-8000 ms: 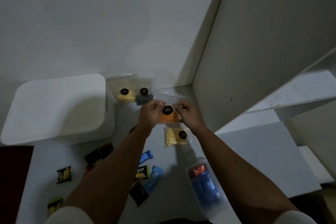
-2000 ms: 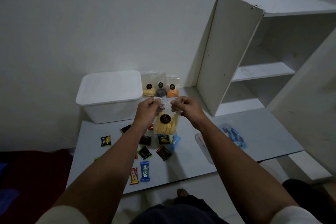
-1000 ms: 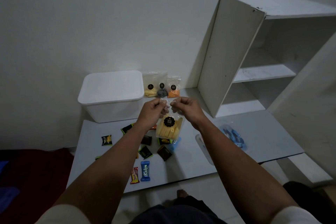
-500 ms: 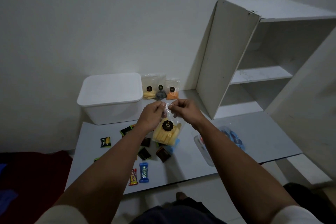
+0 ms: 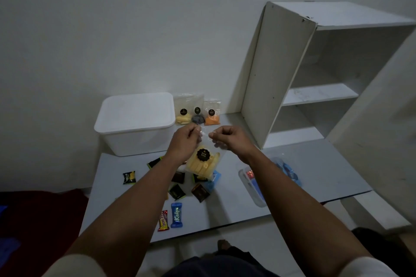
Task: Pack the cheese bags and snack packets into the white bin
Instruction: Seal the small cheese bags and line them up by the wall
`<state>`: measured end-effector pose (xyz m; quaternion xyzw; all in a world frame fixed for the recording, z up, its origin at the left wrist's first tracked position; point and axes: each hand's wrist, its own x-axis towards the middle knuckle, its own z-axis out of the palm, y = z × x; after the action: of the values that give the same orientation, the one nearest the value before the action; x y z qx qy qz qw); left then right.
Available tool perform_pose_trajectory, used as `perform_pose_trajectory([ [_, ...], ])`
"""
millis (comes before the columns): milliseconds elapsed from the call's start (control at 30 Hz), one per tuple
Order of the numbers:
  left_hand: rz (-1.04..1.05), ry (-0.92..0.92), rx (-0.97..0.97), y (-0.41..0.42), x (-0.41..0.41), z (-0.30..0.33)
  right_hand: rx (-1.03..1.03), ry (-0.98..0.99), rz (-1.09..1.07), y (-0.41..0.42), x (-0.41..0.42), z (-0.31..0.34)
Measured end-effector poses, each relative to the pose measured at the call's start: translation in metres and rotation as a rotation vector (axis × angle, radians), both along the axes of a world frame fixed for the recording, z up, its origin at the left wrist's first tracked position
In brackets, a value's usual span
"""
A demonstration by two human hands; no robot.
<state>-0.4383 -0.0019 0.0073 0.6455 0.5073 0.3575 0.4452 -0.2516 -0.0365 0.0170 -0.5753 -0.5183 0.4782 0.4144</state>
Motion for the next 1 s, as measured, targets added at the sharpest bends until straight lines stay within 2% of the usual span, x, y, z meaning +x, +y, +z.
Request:
perform_pose_trajectory([
  [133,0.189,0.084,0.106,-0.005,0.002,-0.005,0.035,-0.048,-0.05,-0.001,0.004,-0.006],
  [233,0.38,0.058,0.141,-0.014,0.007,-0.002,0.076,-0.112,-0.107,0.0,0.003,-0.006],
  [267,0.363,0.021,0.082,-0.013,0.01,-0.003,0.086,-0.135,-0.117,0.001,0.002,-0.006],
  [367,0.199,-0.199,-0.254,-0.014,0.017,0.0,0.135,-0.182,-0.131,0.002,-0.004,-0.006],
  [467,0.135,-0.334,-0.391,-0.017,0.022,0.002,0.193,-0.217,-0.097,0.0,-0.011,-0.009],
  [700,0.1,-0.346,-0.413,-0.008,0.019,0.006,0.179,-0.11,-0.041,-0.008,-0.019,-0.004],
  [867,-0.048,-0.192,-0.344,-0.001,0.01,0.004,0.128,-0.07,-0.076,-0.005,-0.022,-0.003],
  [1000,-0.162,-0.085,-0.285,0.008,0.005,0.007,0.065,0.043,-0.128,0.0,-0.026,-0.001],
])
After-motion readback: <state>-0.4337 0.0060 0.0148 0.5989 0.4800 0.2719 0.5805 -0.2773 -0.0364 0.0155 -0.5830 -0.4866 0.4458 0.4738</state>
